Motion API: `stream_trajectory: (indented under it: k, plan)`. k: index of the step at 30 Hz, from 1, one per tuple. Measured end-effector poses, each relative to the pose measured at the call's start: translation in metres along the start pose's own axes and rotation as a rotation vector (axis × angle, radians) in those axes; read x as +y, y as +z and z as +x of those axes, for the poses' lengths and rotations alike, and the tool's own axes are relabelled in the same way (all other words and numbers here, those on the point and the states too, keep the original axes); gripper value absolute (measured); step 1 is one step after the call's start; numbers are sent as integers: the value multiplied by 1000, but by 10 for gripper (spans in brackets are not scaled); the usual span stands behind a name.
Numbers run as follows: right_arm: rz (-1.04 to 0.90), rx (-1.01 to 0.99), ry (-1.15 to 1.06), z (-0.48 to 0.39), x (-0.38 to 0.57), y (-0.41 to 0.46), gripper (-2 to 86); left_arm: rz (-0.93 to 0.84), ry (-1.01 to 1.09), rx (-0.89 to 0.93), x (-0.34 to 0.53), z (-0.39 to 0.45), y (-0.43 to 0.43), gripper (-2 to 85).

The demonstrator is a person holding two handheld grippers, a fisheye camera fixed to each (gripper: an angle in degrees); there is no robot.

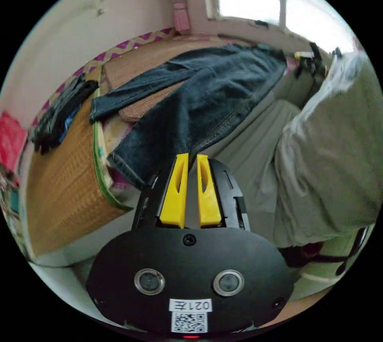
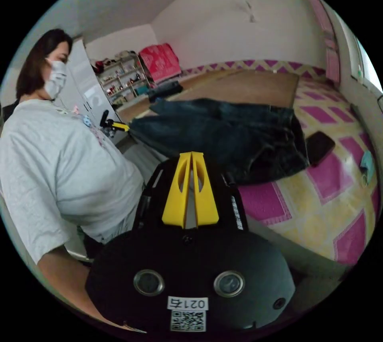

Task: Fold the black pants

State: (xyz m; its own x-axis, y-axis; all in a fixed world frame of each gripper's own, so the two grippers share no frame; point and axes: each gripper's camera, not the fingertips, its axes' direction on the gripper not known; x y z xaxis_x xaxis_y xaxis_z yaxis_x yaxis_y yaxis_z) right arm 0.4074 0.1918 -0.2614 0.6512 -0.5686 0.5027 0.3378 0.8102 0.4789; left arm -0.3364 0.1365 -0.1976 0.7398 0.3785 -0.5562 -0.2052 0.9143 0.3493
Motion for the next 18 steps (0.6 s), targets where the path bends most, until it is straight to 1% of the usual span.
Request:
stream_trajectory:
  k: [1,2,3,4,7,11,12,13,16,17,18]
  plan:
    - [17,-5,-15,-4,-4,2,-5,95,-124,1,10,-20,-19,24]
    - [41,-25,-42,-10,-12,10,-5,131,-182,-16,16,-29,-27,26]
    - [50,-54,-65,-15,-21,20,-5,181,-300,-81,26,-46,-41,31]
    - [52,-69,-78,-17,-26,26,-5,197,-413,-128,35,-63,-50,39]
    - [63,-149,-143,-24,-47,54,-6,162,-600,-149,48,-101,-52,83]
    - [40,-228,-180,-26,-65,96,-7,167,-731,-55,57,-141,-42,123]
    - [23,-246,-183,-26,-68,107,-7,164,-760,14,57,-151,-36,126]
    - [13,-252,-185,-26,-69,112,-7,120,-776,65,54,-159,-26,127]
    - [-29,-265,-194,-29,-69,130,-7,45,-779,119,46,-170,-12,101]
    - [-40,-267,-191,-30,-68,135,-7,41,-784,141,45,-173,-12,95]
    - [-52,-266,-186,-31,-66,139,-7,61,-795,192,46,-180,-15,70]
